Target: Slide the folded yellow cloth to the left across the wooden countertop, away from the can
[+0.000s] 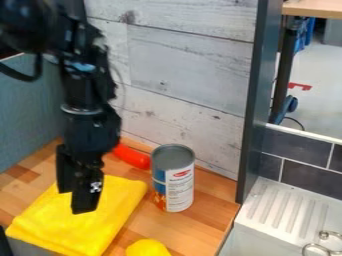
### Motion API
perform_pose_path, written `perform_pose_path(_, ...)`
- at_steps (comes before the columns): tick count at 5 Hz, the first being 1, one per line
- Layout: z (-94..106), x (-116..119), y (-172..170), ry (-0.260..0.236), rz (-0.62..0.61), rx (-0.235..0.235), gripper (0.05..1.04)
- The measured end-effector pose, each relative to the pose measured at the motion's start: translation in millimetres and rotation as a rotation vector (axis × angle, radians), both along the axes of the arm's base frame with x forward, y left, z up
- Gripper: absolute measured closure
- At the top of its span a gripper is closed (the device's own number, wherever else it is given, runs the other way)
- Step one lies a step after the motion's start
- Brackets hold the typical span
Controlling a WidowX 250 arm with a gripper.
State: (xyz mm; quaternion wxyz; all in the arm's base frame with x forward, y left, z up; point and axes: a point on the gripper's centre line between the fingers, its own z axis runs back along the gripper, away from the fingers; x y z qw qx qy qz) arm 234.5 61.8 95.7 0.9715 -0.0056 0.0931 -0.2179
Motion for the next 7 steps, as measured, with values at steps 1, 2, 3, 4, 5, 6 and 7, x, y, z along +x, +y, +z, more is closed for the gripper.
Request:
perform_pose_path(1,-3.2,6,12,-0.081,0.110,0.011,0.095)
perform_pose_path(2,-10.5,12,25,-0.166,0.248,0.031,0.095)
perform_pose_path(3,-29.9,22,30,-0.182,0.356,0.045,0.095)
perform_pose_path(4,-51.5,27,33,-0.165,0.467,0.060,0.095)
perform_pose_path(5,-63.3,30,33,-0.165,0.516,0.044,0.095)
perform_pose_path(6,-78.3,26,46,-0.115,0.548,0.049,0.095)
perform_pose_path(7,-88.7,30,65,-0.077,0.567,0.034,0.095)
